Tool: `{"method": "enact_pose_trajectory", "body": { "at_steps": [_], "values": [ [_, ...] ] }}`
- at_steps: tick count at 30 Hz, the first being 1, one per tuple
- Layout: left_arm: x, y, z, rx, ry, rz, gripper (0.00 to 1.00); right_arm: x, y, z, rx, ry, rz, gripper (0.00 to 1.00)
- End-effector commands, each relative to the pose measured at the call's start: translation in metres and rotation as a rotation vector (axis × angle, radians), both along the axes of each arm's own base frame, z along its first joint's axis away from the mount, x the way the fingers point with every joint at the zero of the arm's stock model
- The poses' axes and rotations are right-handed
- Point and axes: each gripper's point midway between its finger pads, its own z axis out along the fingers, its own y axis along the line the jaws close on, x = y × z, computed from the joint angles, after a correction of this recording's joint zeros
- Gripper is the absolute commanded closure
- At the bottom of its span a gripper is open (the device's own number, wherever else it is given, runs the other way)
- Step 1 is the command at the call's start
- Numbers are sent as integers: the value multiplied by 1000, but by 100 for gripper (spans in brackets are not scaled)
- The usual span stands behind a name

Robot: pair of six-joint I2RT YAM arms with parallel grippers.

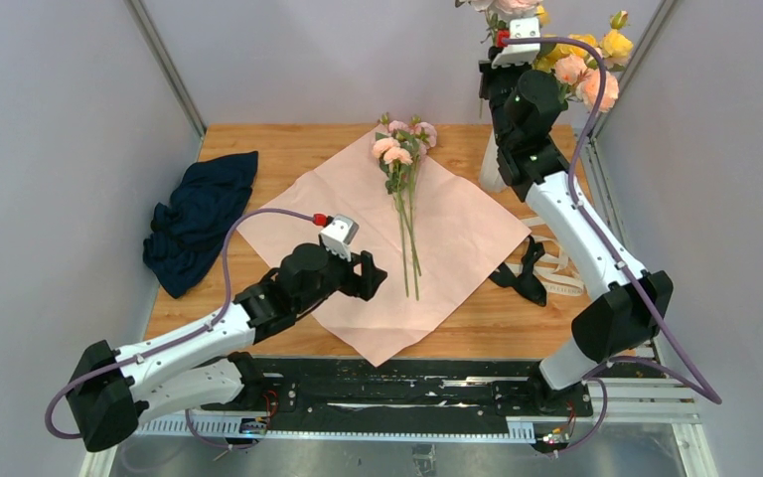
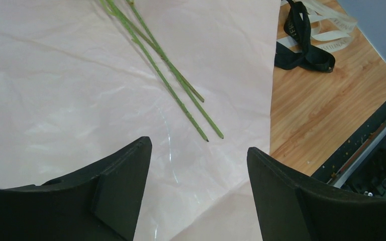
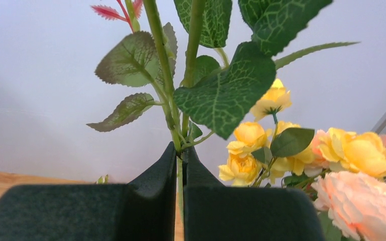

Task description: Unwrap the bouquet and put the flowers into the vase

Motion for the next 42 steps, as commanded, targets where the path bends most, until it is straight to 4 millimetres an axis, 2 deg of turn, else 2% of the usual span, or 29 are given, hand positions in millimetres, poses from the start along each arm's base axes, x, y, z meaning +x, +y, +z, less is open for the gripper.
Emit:
{"method": "enact_pose_trajectory", "body": {
  "at_steps": [1,8,14,19,27,37,38,39,40,41,42],
  "values": [
    [3,3,-3,-17,-3,30,21,-10,-16,53,-12,-130,-32,100],
    [4,3,-6,-7,-2,33,21,-23,-42,58,-19,-149,-84,100],
    [4,-1,-11,-27,13,30,22,-19,-66,37,-22,-105,-130,100],
    [0,-1,-8,-45,14,20,22,-7,-80,9,-17,-54,-142,100],
    [-1,2,-11,-41,21,26,22,26,-95,-58,37,67,-153,100],
    [0,4,-19,-27,38,42,23,66,-89,-125,47,209,-138,100],
    [0,4,-20,-24,39,42,23,69,-89,-132,46,226,-145,97],
    [1,4,-20,-23,39,43,23,71,-91,-135,51,237,-155,81],
    [1,4,-21,-21,39,42,23,71,-91,-138,53,243,-159,59],
    [0,3,-20,-20,39,38,22,71,-91,-139,53,244,-158,43],
    [0,3,-20,-20,39,37,23,70,-90,-137,55,237,-152,31]
  ]
}}
